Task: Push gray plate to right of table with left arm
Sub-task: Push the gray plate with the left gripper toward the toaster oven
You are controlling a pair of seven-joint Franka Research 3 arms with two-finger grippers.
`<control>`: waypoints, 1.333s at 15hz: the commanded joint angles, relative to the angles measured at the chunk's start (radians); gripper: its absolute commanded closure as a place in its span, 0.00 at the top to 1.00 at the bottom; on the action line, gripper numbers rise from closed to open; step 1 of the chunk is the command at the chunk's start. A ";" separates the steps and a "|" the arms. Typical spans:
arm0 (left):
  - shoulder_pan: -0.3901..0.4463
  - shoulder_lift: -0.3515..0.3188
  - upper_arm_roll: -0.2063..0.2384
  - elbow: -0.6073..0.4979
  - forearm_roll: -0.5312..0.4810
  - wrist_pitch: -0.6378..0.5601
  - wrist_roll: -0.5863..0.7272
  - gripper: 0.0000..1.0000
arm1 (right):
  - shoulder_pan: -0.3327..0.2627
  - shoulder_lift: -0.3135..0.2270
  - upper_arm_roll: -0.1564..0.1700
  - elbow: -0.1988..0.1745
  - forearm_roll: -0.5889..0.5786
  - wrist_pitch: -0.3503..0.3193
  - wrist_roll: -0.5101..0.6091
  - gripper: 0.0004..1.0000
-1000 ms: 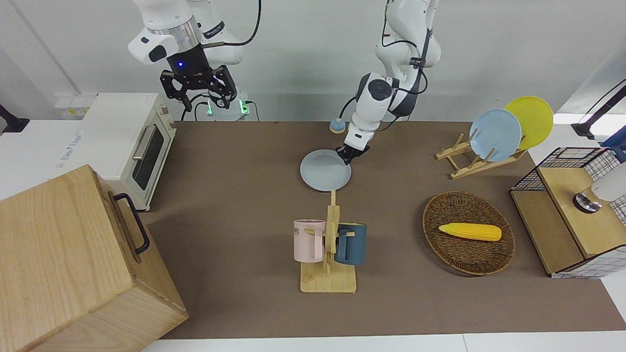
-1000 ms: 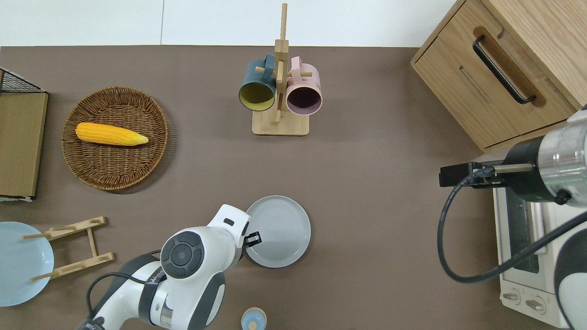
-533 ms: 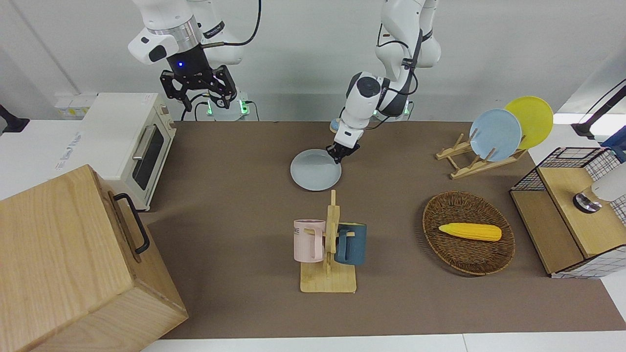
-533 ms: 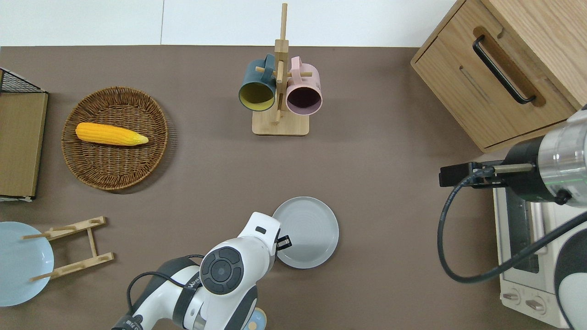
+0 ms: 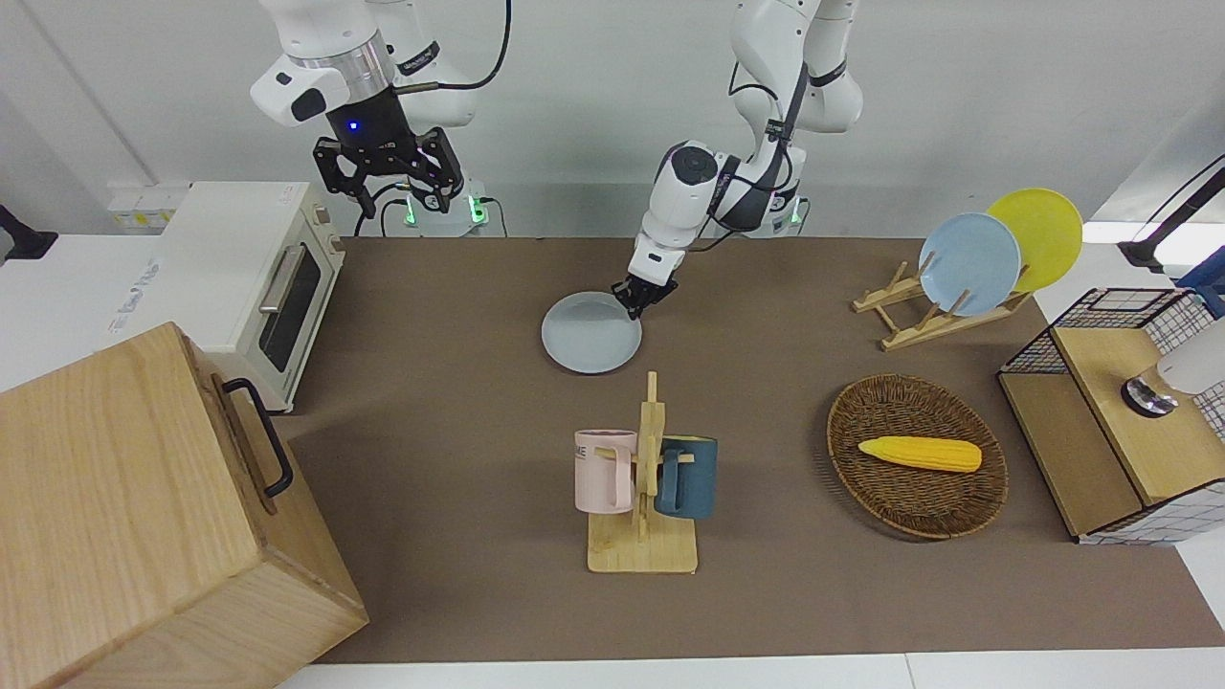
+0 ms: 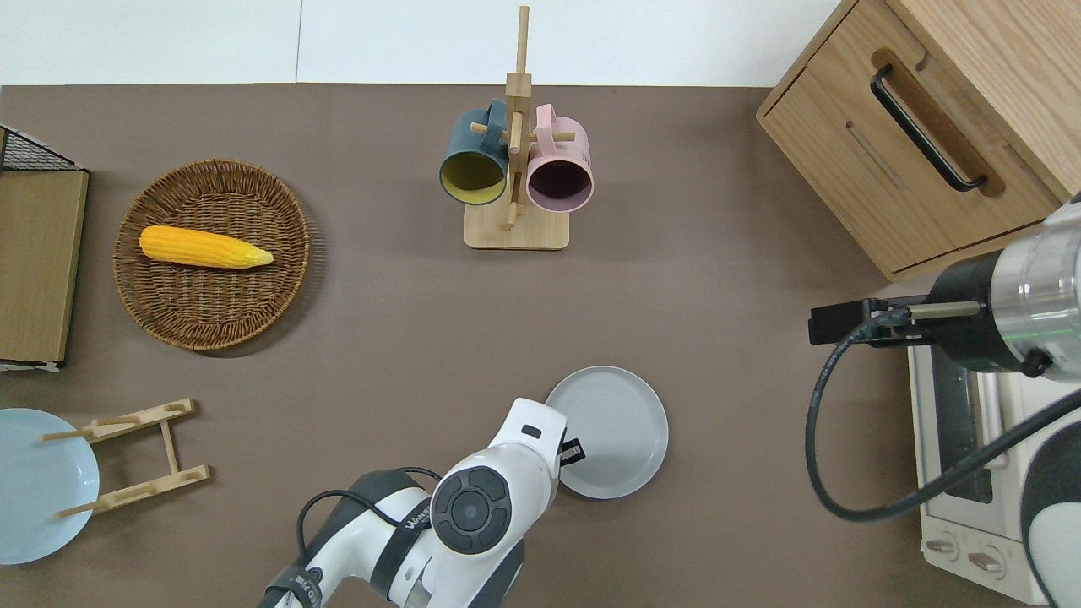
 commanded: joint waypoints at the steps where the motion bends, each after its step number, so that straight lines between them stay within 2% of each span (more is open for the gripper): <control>1: -0.048 0.060 0.008 0.058 0.051 0.015 -0.094 0.00 | -0.006 0.006 0.004 0.014 0.016 -0.005 0.002 1.00; 5: -0.082 0.120 0.008 0.116 0.157 0.015 -0.222 0.00 | -0.006 0.006 0.004 0.014 0.016 -0.005 0.002 1.00; 8: -0.082 0.140 0.007 0.139 0.198 0.015 -0.257 0.00 | -0.006 0.006 0.004 0.014 0.016 -0.005 0.002 1.00; 9: -0.082 0.141 0.008 0.139 0.200 0.013 -0.256 0.16 | -0.006 0.006 0.004 0.014 0.016 -0.005 0.002 1.00; 10: -0.082 0.141 0.008 0.139 0.200 0.012 -0.256 0.60 | -0.006 0.006 0.004 0.014 0.016 -0.005 0.002 1.00; 11: -0.082 0.140 0.010 0.141 0.204 0.004 -0.253 0.99 | -0.006 0.006 0.004 0.014 0.016 -0.005 0.002 1.00; 13: -0.074 0.124 0.014 0.142 0.250 -0.035 -0.245 1.00 | -0.006 0.006 0.004 0.014 0.016 -0.005 0.002 1.00; 14: -0.069 0.106 0.019 0.147 0.270 -0.092 -0.225 1.00 | -0.006 0.006 0.004 0.014 0.016 -0.005 0.002 1.00; 17: -0.024 0.035 0.028 0.150 0.261 -0.178 -0.048 1.00 | -0.006 0.006 0.004 0.014 0.016 -0.005 0.002 1.00; 20: 0.009 -0.038 0.039 0.153 0.260 -0.255 0.037 1.00 | -0.006 0.006 0.004 0.014 0.016 -0.005 0.002 1.00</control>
